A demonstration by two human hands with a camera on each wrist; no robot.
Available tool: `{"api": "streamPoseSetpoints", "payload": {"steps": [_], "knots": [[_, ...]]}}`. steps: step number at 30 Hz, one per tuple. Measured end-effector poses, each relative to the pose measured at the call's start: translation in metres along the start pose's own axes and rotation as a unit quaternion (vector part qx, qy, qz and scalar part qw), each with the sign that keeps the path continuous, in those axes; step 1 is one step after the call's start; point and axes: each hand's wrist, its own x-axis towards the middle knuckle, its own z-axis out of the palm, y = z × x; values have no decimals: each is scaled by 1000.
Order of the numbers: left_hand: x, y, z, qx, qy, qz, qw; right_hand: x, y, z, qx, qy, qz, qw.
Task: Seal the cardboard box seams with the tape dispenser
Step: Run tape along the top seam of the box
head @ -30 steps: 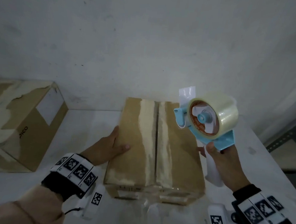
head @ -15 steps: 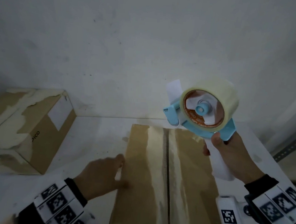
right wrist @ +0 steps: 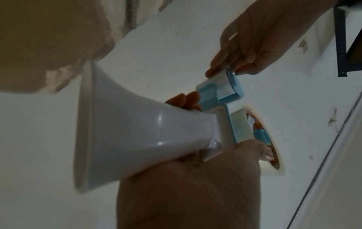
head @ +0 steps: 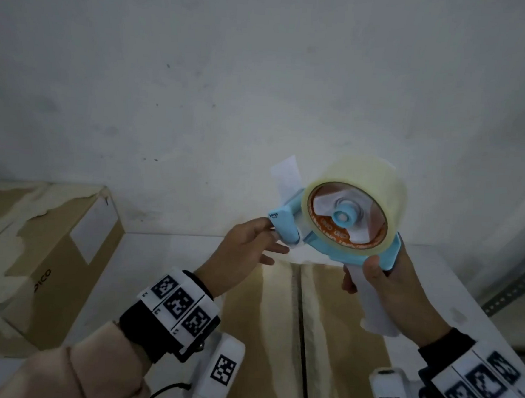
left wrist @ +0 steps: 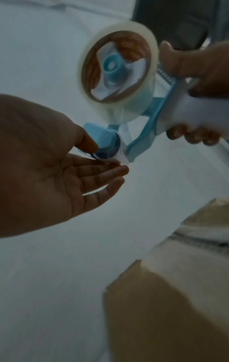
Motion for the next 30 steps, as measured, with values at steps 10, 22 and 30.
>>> {"api": "streamPoseSetpoints", "payload": {"steps": [10, 22, 30], "knots": [[20, -11, 0, -215, 13, -123, 969, 18, 24, -7, 66, -8, 26, 997], [30, -22, -8, -304, 28, -235, 923, 32, 41, -13, 80, -59, 46, 994], [27, -23, -15, -285, 33, -246, 926, 33, 40, -15, 75, -84, 43, 993]]}}
